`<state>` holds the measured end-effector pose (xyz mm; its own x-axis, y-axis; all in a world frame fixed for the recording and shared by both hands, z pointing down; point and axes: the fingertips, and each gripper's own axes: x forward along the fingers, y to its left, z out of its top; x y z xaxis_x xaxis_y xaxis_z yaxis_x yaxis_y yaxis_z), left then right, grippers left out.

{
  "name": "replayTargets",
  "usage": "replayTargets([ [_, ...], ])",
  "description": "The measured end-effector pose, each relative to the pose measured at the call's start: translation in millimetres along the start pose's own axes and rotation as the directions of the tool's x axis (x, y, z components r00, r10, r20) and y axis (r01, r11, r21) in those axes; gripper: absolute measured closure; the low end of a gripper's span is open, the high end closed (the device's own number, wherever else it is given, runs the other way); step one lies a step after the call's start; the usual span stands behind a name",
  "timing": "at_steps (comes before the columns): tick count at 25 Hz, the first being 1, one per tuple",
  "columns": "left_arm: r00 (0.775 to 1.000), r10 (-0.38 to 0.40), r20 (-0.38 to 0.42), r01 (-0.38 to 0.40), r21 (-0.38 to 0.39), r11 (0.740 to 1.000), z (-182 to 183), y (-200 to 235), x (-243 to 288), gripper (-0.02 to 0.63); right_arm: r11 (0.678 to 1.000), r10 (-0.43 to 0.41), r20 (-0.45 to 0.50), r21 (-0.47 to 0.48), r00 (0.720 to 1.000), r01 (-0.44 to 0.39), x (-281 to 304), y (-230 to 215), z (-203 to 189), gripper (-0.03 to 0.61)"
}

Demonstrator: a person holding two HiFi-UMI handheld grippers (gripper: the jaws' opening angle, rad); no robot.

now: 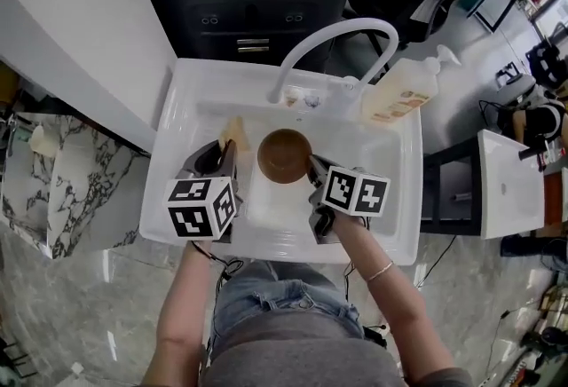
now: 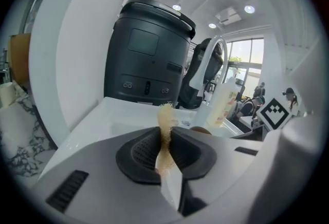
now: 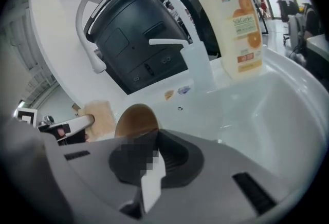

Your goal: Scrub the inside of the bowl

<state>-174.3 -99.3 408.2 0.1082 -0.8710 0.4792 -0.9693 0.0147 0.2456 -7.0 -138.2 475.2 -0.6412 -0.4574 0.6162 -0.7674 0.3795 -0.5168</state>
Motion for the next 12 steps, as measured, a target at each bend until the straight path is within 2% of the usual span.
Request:
replayTargets([
  [5, 0.993, 0.112, 0.047, -0.109, -0.054, 0.993, 0, 31, -30, 0.566, 0.996, 0.079, -0.059, -0.026, 0.995, -0.081, 24, 32, -4, 0.563],
  [12, 0.971, 0.224, 0.077, -0.212, -0.14, 0.967, -7, 70, -64, 0.566, 0.986, 0.169, -0.149, 0.016, 0.974, -0.169, 61, 72, -17, 0.563],
])
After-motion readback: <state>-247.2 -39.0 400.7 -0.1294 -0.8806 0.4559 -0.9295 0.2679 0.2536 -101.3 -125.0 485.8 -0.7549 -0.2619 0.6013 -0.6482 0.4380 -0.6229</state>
